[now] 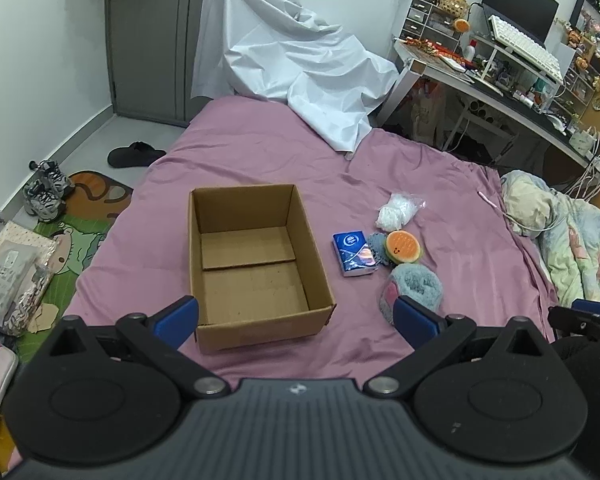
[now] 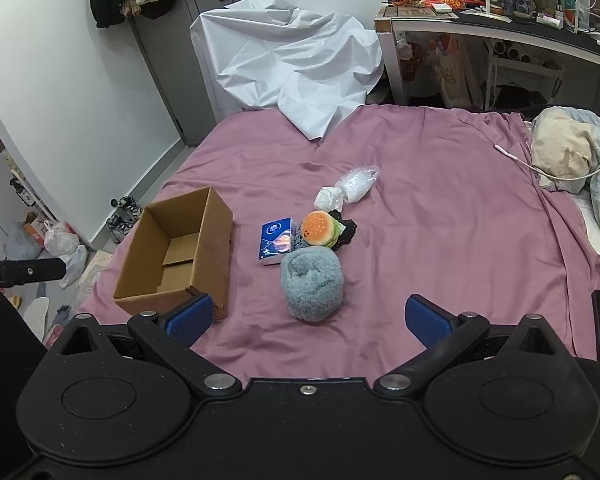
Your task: Organize soft objects
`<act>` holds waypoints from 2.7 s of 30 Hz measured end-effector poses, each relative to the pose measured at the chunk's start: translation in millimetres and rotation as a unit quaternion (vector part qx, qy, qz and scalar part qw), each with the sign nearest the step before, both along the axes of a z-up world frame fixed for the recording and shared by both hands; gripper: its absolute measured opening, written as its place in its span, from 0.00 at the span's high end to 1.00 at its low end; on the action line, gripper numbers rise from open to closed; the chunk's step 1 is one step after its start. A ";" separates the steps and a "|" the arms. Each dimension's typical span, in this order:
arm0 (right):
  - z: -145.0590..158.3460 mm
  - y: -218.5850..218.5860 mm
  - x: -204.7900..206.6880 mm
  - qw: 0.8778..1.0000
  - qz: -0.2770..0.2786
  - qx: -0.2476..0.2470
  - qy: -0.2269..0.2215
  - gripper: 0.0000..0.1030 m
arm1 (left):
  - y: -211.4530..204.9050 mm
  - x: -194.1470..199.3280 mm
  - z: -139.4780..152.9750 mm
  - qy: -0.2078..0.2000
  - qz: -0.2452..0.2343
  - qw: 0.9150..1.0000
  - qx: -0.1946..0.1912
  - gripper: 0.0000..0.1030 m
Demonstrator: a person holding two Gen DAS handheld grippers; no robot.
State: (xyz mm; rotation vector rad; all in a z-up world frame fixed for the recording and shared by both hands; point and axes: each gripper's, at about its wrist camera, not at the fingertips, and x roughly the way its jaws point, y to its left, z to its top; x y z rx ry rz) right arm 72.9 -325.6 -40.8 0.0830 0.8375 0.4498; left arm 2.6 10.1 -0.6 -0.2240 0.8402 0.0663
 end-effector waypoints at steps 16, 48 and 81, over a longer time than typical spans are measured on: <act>-26.0 -7.0 22.2 0.999 -0.009 0.022 0.022 0.00 | -1.7 39.7 -8.8 -0.008 -0.048 0.999 -0.008 0.01; -88.0 -1.6 90.6 0.993 -0.037 0.062 0.093 0.45 | -52.3 146.6 -95.4 0.058 -0.202 0.977 -0.040 0.30; -145.2 34.8 128.4 0.984 -0.029 0.075 0.162 0.78 | -102.5 205.9 -177.3 0.134 -0.284 0.946 -0.081 0.75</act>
